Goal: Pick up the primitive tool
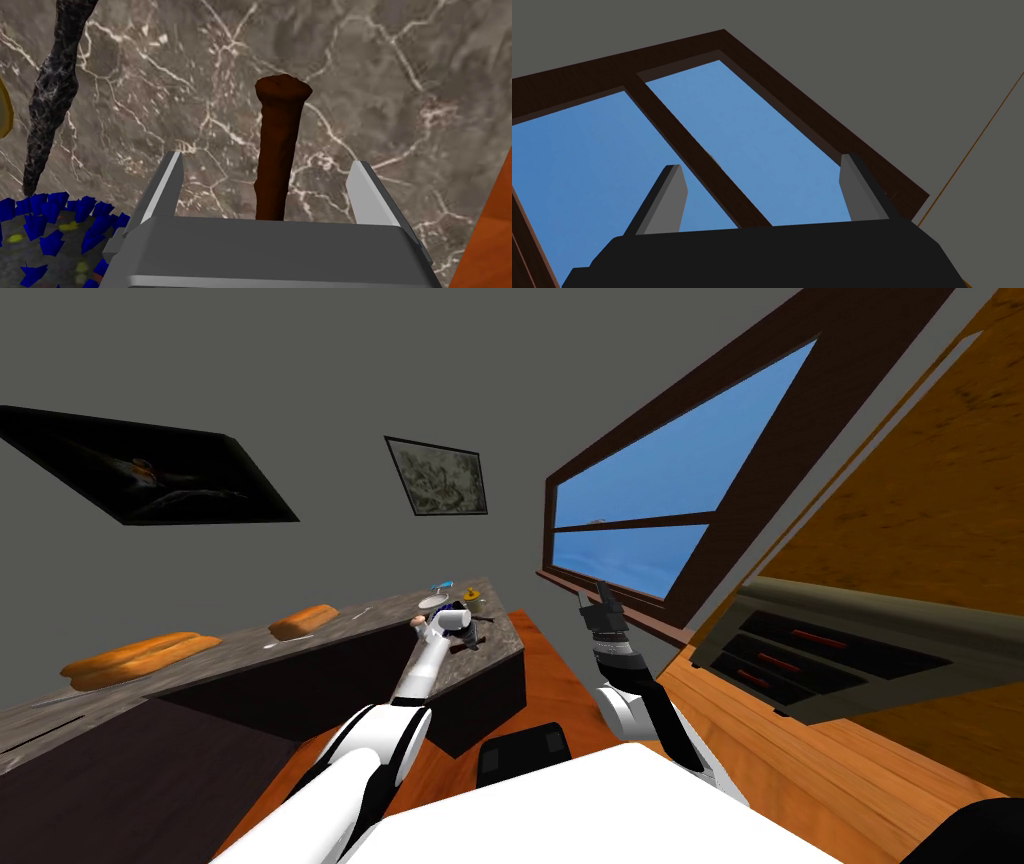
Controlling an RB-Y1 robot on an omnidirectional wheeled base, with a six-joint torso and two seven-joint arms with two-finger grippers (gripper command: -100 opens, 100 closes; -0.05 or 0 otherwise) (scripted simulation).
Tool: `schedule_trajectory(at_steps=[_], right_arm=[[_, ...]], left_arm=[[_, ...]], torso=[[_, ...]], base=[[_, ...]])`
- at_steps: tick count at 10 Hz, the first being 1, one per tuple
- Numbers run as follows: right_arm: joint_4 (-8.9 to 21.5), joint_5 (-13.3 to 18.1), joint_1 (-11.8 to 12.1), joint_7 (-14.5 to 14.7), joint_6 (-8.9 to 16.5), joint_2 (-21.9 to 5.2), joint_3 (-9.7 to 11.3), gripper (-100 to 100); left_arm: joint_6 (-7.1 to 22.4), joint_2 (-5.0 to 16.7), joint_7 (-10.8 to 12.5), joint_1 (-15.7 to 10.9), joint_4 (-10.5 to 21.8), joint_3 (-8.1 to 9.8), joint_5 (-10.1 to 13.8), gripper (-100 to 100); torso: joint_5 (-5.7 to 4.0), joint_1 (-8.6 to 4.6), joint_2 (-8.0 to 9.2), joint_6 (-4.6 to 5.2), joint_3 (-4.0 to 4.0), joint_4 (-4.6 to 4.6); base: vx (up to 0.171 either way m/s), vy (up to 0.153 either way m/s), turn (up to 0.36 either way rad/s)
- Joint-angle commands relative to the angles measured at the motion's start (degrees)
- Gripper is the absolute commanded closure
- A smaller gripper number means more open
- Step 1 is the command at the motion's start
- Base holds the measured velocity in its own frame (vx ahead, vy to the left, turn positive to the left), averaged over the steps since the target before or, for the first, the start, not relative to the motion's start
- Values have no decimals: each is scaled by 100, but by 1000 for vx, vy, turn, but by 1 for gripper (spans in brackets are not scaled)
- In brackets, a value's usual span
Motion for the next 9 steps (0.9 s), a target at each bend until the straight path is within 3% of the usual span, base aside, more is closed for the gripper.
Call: schedule_trajectory(at_steps=[1, 5, 7, 8, 9], right_arm=[[0, 0, 0, 0, 0, 0, 0, 0], [0, 0, 0, 0, 0, 0, 0, 0], [0, 0, 0, 0, 0, 0, 0, 0], [0, 0, 0, 0, 0, 0, 0, 0], [0, 0, 0, 0, 0, 0, 0, 0]], left_arm=[[286, 55, -51, -125, 188, 50, 79, -100], [801, 108, -108, -289, 420, 109, 166, -100], [796, 102, -107, -308, 453, 108, 165, -100], [819, 104, -110, -309, 454, 110, 168, 0], [656, 75, -150, -248, 561, 107, 131, -100]], torso=[[0, 0, 0, 0, 0, 0], [1, 2, 0, 0, 0, 0], [0, 0, 0, 0, 0, 0], [-1, -6, 5, 0, 2, 0], [-2, -9, 9, 0, 5, 2]], base=[[48, 35, -1], [31, 31, 0], [22, 17, -1], [0, 0, 0], [9, -4, -15]])
